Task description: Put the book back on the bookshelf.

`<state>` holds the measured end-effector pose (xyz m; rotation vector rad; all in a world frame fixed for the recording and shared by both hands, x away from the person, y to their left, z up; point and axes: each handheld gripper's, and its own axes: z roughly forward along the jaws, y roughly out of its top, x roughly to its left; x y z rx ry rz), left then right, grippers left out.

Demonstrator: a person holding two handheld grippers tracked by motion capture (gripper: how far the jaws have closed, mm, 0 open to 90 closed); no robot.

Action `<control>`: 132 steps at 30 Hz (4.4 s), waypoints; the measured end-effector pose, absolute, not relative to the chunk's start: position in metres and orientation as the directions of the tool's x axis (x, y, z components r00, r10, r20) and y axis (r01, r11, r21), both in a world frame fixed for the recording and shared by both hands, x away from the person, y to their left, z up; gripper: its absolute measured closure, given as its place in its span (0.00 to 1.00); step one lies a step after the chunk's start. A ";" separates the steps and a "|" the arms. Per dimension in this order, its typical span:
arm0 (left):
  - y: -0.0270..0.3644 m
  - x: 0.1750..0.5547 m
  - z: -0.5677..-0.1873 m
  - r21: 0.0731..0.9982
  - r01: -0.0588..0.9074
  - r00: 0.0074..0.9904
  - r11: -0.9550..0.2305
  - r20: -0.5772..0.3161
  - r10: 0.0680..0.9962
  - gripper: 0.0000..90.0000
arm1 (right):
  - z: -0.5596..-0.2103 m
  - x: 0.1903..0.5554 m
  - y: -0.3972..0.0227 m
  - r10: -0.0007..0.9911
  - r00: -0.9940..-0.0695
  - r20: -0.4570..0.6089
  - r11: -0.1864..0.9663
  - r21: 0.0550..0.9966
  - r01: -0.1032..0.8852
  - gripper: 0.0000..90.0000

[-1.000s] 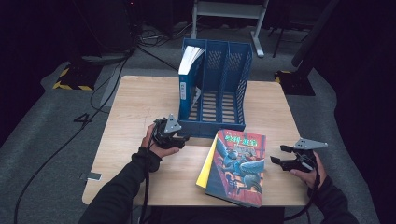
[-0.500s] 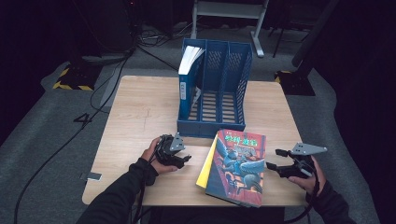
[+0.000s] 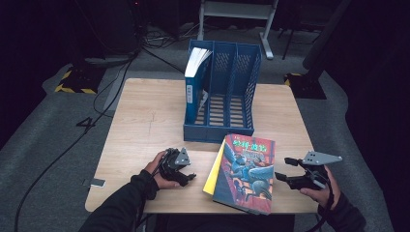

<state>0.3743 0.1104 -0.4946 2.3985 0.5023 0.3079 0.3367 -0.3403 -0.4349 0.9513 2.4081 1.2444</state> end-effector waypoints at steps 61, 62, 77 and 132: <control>0.090 0.394 -0.499 0.673 0.338 0.893 -0.658 -0.009 0.449 0.24 | -0.433 0.370 -0.290 0.536 -0.835 0.126 0.517 0.733 0.443 0.28; 0.089 0.397 -0.498 0.677 0.325 0.895 -0.661 0.005 0.446 0.24 | -0.430 0.370 -0.289 0.526 -0.844 0.101 0.522 0.745 0.414 0.28; 0.071 0.438 -0.491 0.725 0.336 0.850 -0.601 0.041 0.525 0.29 | -0.435 0.379 -0.281 0.509 -0.852 0.121 0.496 0.768 0.406 0.35; 0.056 0.434 -0.421 0.909 0.206 0.944 -0.362 -0.087 0.318 0.92 | -0.409 0.362 -0.283 0.331 -0.943 0.045 0.375 0.910 0.175 0.83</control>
